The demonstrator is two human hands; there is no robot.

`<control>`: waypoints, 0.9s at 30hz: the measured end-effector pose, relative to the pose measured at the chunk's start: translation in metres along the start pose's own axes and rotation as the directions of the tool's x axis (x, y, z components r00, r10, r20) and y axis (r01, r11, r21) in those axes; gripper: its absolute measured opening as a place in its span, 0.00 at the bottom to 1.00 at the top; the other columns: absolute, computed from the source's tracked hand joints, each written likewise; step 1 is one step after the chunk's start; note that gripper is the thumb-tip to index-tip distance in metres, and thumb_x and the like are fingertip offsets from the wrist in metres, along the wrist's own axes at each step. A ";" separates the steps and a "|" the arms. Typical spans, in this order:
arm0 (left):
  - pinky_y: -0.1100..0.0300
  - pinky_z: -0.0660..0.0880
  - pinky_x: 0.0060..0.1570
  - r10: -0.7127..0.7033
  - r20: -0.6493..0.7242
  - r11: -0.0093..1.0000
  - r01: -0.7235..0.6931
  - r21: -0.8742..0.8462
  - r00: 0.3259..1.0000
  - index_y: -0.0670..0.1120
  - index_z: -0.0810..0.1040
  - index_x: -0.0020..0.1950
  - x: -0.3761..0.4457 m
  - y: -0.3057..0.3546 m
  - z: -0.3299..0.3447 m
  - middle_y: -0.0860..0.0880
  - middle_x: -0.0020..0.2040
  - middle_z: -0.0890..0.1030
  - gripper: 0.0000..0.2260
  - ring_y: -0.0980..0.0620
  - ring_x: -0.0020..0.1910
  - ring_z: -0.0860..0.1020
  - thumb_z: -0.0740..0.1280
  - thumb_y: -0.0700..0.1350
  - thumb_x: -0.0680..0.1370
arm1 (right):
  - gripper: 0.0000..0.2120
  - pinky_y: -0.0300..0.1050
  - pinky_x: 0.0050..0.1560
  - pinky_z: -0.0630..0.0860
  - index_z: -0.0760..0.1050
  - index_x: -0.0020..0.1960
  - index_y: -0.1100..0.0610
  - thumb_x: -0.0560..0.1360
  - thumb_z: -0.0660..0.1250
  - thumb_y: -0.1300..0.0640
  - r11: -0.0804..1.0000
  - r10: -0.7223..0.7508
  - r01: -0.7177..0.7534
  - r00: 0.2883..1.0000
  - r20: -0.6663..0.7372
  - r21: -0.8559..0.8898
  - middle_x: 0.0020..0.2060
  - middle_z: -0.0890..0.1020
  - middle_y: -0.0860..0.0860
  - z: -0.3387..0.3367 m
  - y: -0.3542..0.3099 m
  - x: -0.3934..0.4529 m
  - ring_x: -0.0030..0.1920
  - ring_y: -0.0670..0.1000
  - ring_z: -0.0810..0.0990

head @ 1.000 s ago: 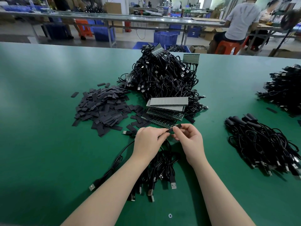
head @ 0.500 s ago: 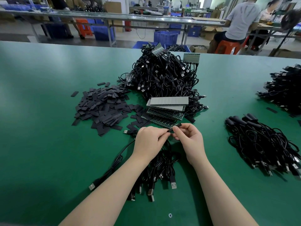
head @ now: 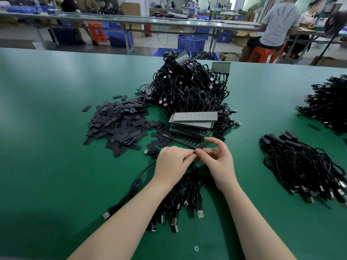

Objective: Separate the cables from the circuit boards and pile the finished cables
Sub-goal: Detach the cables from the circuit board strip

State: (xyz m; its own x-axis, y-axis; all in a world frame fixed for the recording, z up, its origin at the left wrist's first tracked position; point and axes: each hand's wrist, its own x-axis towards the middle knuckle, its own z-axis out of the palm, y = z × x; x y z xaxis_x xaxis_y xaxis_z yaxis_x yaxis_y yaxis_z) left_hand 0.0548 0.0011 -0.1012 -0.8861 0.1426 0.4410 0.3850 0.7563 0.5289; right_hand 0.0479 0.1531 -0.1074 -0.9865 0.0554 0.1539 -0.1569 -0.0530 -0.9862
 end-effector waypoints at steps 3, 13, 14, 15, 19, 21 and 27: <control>0.53 0.71 0.47 -0.004 0.002 1.000 0.004 -0.007 1.000 0.54 0.84 0.47 0.000 0.001 0.000 0.54 0.38 0.83 0.11 0.51 0.40 0.78 0.62 0.52 0.79 | 0.14 0.39 0.42 0.80 0.77 0.54 0.50 0.74 0.75 0.64 1.000 0.008 -0.008 1.000 -0.015 0.017 0.36 0.85 0.52 -0.001 0.000 0.000 0.37 0.49 0.82; 0.56 0.69 0.44 -0.011 -0.026 1.000 0.011 0.014 1.000 0.53 0.85 0.47 0.000 -0.001 0.001 0.54 0.33 0.81 0.09 0.52 0.36 0.76 0.64 0.50 0.79 | 0.16 0.40 0.46 0.80 0.77 0.55 0.47 0.73 0.76 0.61 0.996 0.005 -0.003 1.000 0.021 -0.091 0.39 0.86 0.51 0.002 -0.001 -0.001 0.40 0.48 0.83; 0.56 0.69 0.44 -0.019 -0.032 1.000 0.019 0.017 0.999 0.54 0.85 0.48 0.000 -0.001 0.001 0.54 0.32 0.80 0.09 0.52 0.36 0.76 0.64 0.49 0.79 | 0.16 0.40 0.47 0.80 0.77 0.56 0.45 0.73 0.76 0.60 0.995 -0.001 0.001 1.000 0.001 -0.104 0.40 0.86 0.51 0.003 -0.001 -0.002 0.41 0.47 0.84; 0.57 0.69 0.43 -0.028 -0.040 0.999 0.029 0.019 0.999 0.54 0.85 0.50 0.000 -0.001 0.001 0.54 0.32 0.80 0.09 0.52 0.36 0.76 0.65 0.49 0.79 | 0.17 0.39 0.48 0.80 0.77 0.57 0.43 0.73 0.76 0.58 0.991 -0.013 0.010 1.000 -0.025 -0.133 0.42 0.86 0.49 0.005 0.000 -0.003 0.42 0.46 0.84; 0.56 0.71 0.45 -0.064 -0.074 0.998 0.064 0.002 0.995 0.52 0.85 0.52 0.001 0.000 0.001 0.54 0.37 0.84 0.08 0.52 0.39 0.79 0.66 0.48 0.78 | 0.23 0.29 0.47 0.77 0.74 0.62 0.33 0.74 0.74 0.55 0.962 -0.089 0.073 0.995 -0.051 -0.262 0.43 0.86 0.38 0.009 0.001 -0.008 0.43 0.41 0.84; 0.54 0.73 0.48 -0.075 -0.080 0.997 0.075 -0.005 0.994 0.50 0.85 0.51 0.001 0.001 0.002 0.53 0.40 0.85 0.07 0.50 0.41 0.81 0.68 0.48 0.78 | 0.24 0.26 0.44 0.74 0.74 0.65 0.36 0.75 0.73 0.57 0.955 -0.099 0.083 0.994 -0.043 -0.286 0.42 0.85 0.35 0.009 0.002 -0.008 0.42 0.38 0.83; 0.55 0.73 0.48 -0.072 -0.048 0.997 0.071 -0.007 0.996 0.52 0.85 0.54 0.000 0.000 0.000 0.52 0.42 0.85 0.08 0.51 0.42 0.81 0.68 0.49 0.78 | 0.23 0.25 0.40 0.72 0.72 0.61 0.29 0.77 0.72 0.56 0.944 -0.096 0.084 0.995 -0.020 -0.320 0.39 0.85 0.36 0.007 0.001 -0.007 0.39 0.39 0.82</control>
State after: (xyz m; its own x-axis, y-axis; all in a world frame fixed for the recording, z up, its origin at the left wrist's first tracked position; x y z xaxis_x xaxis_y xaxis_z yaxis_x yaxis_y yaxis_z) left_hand 0.0551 0.0012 -0.1007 -0.8979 0.0570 0.4364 0.3225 0.7601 0.5642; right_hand 0.0544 0.1456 -0.1094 -0.9659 0.0805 0.2462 -0.2161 0.2734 -0.9373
